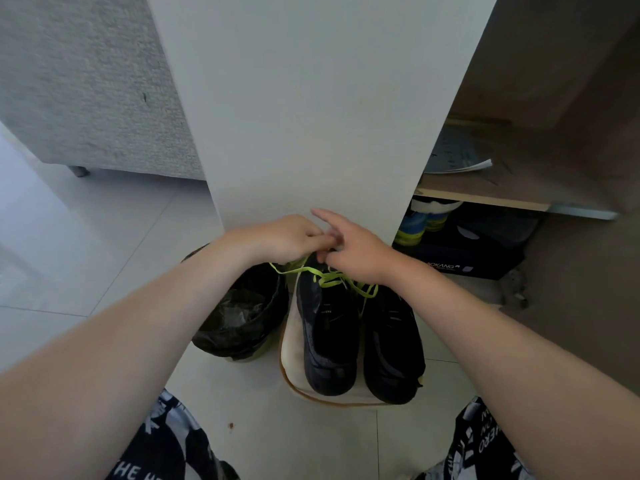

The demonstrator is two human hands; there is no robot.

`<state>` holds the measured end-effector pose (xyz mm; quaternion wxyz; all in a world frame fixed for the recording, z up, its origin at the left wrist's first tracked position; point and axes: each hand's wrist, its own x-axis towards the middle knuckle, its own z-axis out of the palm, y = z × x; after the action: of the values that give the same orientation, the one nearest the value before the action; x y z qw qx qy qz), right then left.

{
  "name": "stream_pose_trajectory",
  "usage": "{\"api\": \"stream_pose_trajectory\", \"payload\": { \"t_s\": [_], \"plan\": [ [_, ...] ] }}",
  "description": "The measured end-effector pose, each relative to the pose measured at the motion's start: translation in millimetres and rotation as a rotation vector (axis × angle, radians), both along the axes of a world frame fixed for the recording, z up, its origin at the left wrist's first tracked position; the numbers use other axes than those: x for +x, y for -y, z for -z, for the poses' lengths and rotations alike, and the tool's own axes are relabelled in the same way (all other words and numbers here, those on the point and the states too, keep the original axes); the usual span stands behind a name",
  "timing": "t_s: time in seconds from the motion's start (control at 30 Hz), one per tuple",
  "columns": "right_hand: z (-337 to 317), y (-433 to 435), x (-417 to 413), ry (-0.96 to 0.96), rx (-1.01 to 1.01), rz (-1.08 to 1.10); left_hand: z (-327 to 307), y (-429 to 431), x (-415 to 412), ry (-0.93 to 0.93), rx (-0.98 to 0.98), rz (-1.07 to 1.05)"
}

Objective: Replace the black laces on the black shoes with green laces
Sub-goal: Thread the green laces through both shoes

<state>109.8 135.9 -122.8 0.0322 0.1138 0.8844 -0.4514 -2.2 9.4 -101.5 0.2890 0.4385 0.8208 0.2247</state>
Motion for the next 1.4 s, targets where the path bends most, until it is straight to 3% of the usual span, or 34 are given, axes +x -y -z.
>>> {"api": "stream_pose_trajectory", "payload": {
  "t_s": [0.07, 0.1, 0.2, 0.33, 0.53, 0.77, 1.0, 1.4],
  "plan": [
    [1, 3, -5, 0.033, -0.148, 0.043, 3, -6, 2, 0.04, 0.024, -0.043],
    [-1, 0, -7, 0.058, -0.116, 0.059, 5, -6, 0, 0.062, 0.009, -0.054],
    [-11, -18, -4, 0.147, 0.308, 0.07, 15, 2, -8, 0.088, -0.148, -0.063],
    [3, -38, 1, 0.225, 0.466, 0.247, 34, 9, -6, 0.179, -0.331, -0.065],
    [9, -20, -13, 0.114, 0.23, 0.208, 57, -1, 19, 0.283, -0.388, -0.175],
    [37, -5, -24, 0.063, 0.086, 0.162, 67, -2, 10, 0.42, -0.306, -0.381],
    [42, -12, -19, 0.255, 0.259, -0.019, 67, 12, 5, 0.748, -0.21, -0.487],
    [30, -15, -15, 0.267, 0.553, -0.044, 77, 7, 3, 0.73, -0.212, -0.535]
  ]
}}
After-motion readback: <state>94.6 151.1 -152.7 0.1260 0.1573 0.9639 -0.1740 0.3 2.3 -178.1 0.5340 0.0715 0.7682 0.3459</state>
